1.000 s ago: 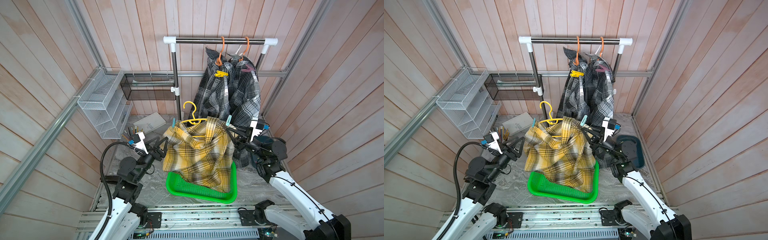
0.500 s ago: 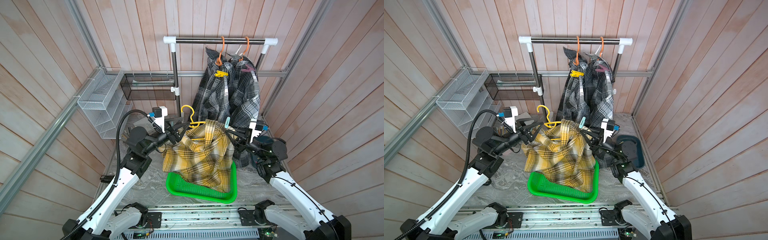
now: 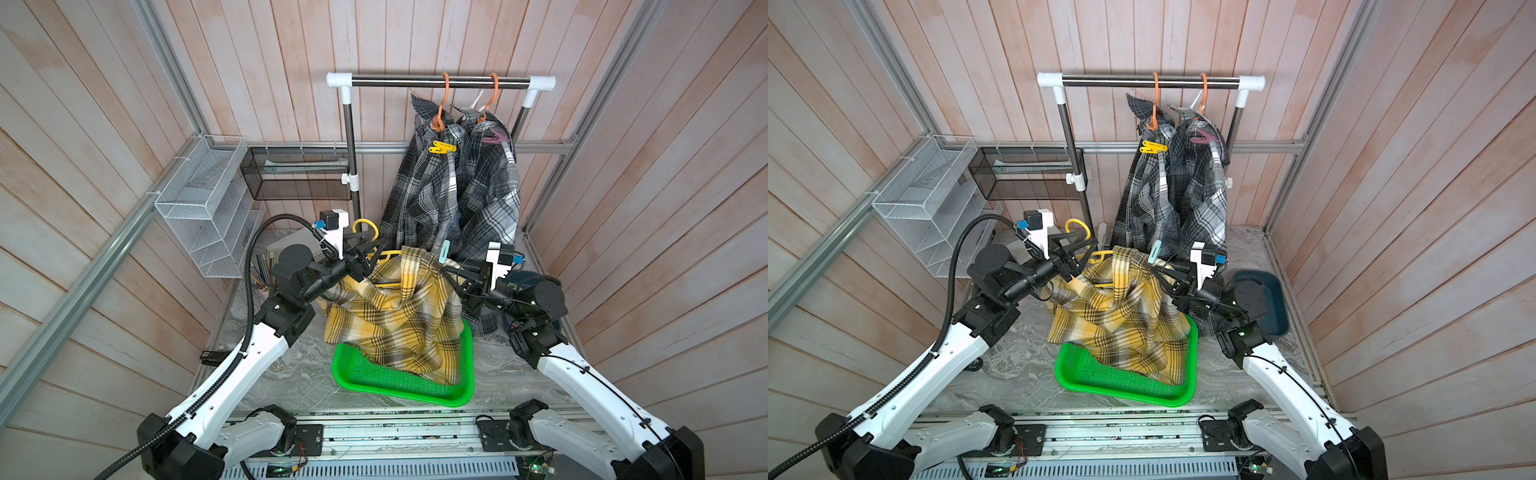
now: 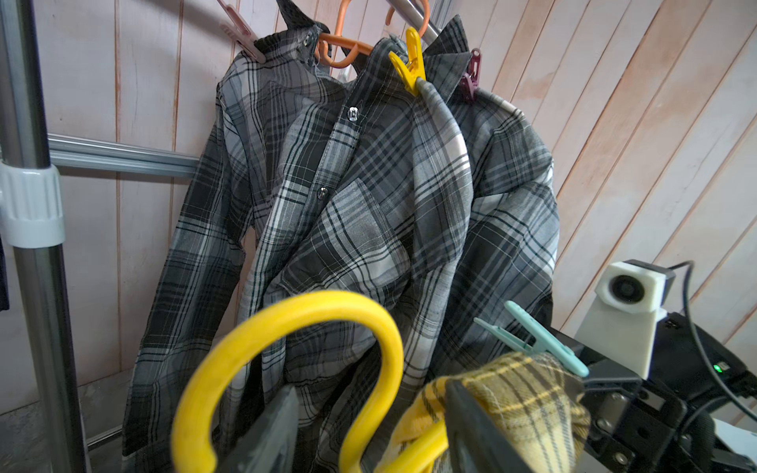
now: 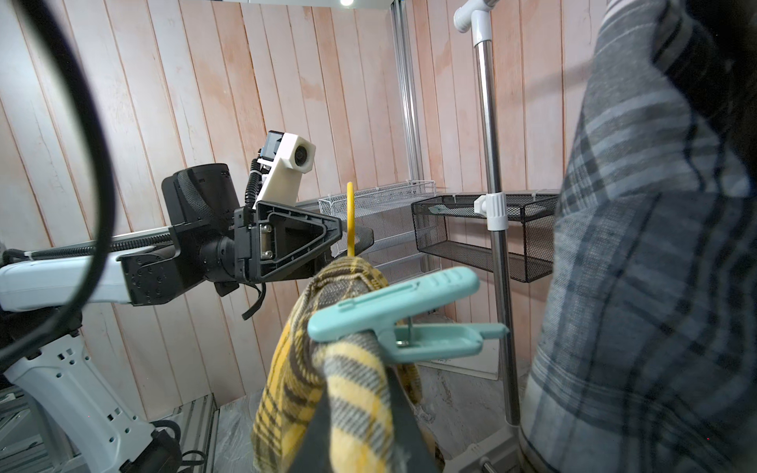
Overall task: Remove the clothespins securing long-sleeve shirts to the hanger
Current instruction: Place the long-sleeve shirt at the bin.
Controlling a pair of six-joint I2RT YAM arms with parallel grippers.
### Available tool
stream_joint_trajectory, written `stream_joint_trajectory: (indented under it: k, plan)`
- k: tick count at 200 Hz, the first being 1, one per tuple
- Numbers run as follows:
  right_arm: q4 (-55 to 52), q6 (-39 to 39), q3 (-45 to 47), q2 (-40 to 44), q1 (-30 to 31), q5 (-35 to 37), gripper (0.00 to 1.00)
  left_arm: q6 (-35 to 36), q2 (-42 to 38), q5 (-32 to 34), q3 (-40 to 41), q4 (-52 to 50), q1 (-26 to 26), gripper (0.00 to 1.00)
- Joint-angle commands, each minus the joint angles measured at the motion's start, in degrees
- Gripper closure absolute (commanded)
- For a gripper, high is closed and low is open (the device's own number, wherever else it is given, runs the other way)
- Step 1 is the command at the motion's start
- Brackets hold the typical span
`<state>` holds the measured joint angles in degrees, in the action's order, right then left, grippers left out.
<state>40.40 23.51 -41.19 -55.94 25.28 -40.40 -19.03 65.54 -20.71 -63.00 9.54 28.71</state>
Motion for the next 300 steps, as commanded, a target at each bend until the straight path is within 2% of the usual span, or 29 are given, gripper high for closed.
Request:
stream_joint_trajectory:
  k: [1,99,125,137,170,180,205,223,258,279,300]
  plan:
    - [0.63,-1.49,-1.79,0.04,1.13,1.10,1.00,1.01,0.63,0.90,-1.68,2.27,0.27,0.47]
    - [-3.61,-5.48,-2.32,-1.78,3.97,3.57,1.00,2.83,-0.37,1.01,1.48,5.36,0.33,0.77]
    - [-4.34,-5.99,-2.32,-2.05,4.25,4.08,1.00,3.51,-0.46,0.98,1.91,5.49,0.34,0.90]
    - [-4.67,-6.21,-2.39,-2.01,4.31,4.17,1.00,4.23,-0.73,0.87,2.33,5.86,0.38,1.00]
    - [-6.35,-6.63,-2.75,-1.86,4.28,3.51,1.00,6.55,-3.03,1.77,6.77,11.00,0.21,1.00]
    - [-6.81,-6.65,-2.74,-1.75,4.21,3.27,0.95,7.27,-3.87,2.12,8.31,12.88,-0.01,1.00]
    - [-8.45,-6.90,-2.74,-1.16,4.25,2.83,0.71,8.38,-5.98,1.16,11.82,17.89,-1.06,1.00]
    - [-9.45,-6.91,-2.72,-0.41,4.08,2.01,0.59,8.60,-7.56,0.22,14.88,22.92,-2.36,1.00]
    - [-14.18,-6.71,-4.77,0.78,2.40,-1.63,0.45,8.59,-9.43,-2.22,18.68,28.25,-5.32,1.00]
    - [-16.01,-4.61,-5.97,1.12,-0.05,-6.80,0.36,10.19,-9.74,-4.34,19.45,28.97,-5.59,1.00]
    - [-15.87,-1.66,-7.02,0.87,-3.24,-13.11,0.33,11.23,-9.38,-7.53,20.31,30.64,-5.88,1.00]
